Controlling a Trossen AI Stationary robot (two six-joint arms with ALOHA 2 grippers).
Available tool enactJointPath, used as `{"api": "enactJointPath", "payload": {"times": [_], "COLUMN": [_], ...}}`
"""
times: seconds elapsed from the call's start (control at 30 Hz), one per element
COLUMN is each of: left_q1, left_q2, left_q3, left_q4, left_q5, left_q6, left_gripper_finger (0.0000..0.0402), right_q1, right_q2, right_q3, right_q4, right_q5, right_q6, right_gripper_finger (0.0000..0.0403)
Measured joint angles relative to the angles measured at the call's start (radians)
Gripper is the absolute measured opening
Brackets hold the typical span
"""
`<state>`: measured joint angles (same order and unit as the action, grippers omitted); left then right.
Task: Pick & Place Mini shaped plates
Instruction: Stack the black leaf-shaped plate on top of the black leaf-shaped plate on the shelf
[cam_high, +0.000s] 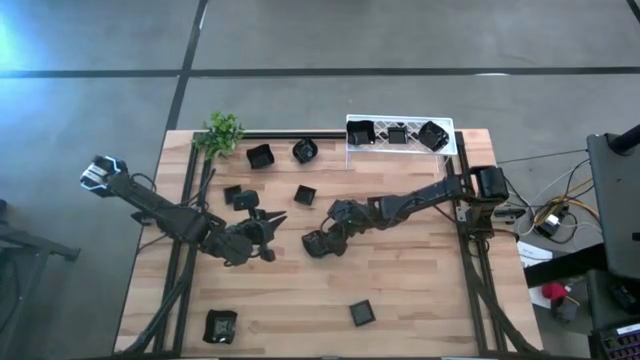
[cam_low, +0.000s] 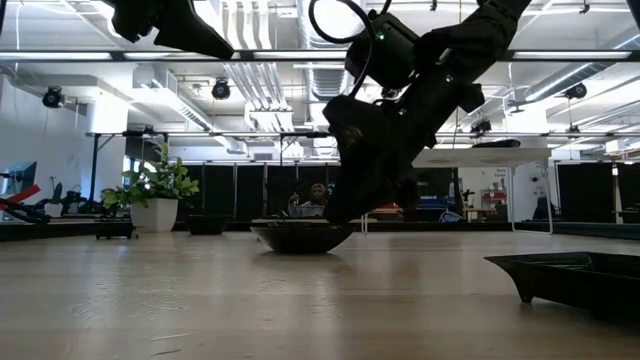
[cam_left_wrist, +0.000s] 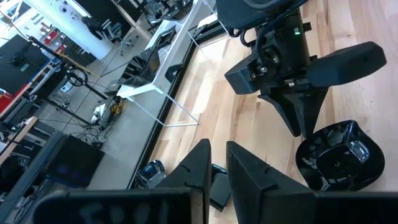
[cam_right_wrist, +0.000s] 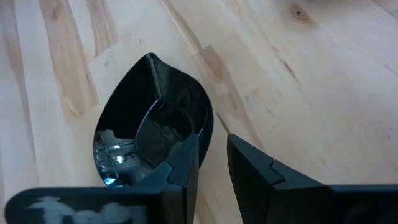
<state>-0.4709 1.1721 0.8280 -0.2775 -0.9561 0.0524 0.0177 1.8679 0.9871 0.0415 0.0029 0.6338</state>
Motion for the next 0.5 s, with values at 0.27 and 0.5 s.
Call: {"api": "enactJointPath", "payload": {"times": [0.27, 0.5], "left_q1": [0.0, 0.0], "left_q2": [0.0, 0.0], "left_q3": [0.0, 0.0], "left_q4": [0.0, 0.0], "left_q5": [0.0, 0.0], "left_q6": [0.0, -0.001], "left_gripper_finger": [0.0048, 0.0048], "right_q1": [0.012, 0.022], "right_q2": [0.0, 0.002], "right_q3": [-0.002, -0.002], "right_q4": [0.0, 0.001], "right_q5": [0.0, 0.03], "right_q6": [-0.001, -0.005], "right_gripper_finger": [0.0087, 0.0086]}}
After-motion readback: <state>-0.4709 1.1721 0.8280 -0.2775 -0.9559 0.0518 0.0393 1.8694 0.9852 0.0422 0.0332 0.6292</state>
